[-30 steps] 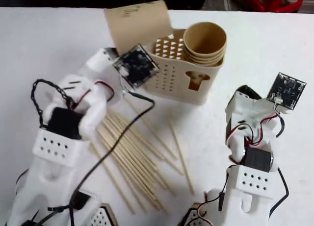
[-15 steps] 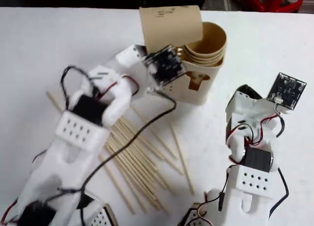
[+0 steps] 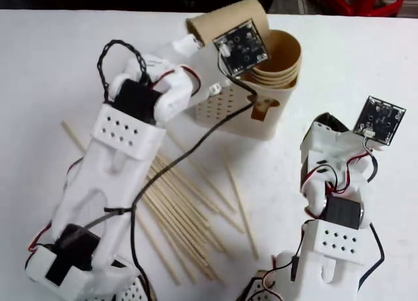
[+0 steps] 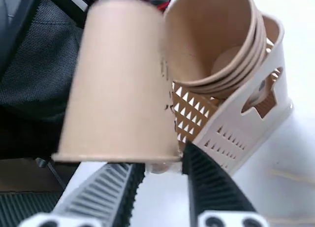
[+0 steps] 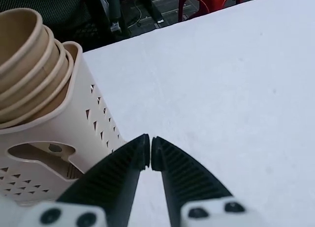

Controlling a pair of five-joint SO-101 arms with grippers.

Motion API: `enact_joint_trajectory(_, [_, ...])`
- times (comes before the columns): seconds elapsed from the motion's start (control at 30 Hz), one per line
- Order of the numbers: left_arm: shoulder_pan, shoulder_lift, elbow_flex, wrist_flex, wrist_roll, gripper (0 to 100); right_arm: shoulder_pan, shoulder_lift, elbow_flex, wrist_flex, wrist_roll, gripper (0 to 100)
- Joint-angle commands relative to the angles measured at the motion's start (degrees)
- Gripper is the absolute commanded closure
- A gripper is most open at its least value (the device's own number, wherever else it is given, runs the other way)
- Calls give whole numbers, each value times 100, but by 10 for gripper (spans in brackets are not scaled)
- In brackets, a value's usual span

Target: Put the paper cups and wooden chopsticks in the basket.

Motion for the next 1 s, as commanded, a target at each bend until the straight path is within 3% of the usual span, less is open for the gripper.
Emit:
enact_joint_trajectory(0.0, [224,-13,-536,44,-53,836,4,-75,-44,-110,79,981])
enact_joint_trajectory(0.63, [242,40,-492,-105,-9,835,4,-75,-44,-110,79,981])
enact_joint_trajectory(0.97, [66,1200,-1327,88,-18,799,4,-75,-44,-110,79,981])
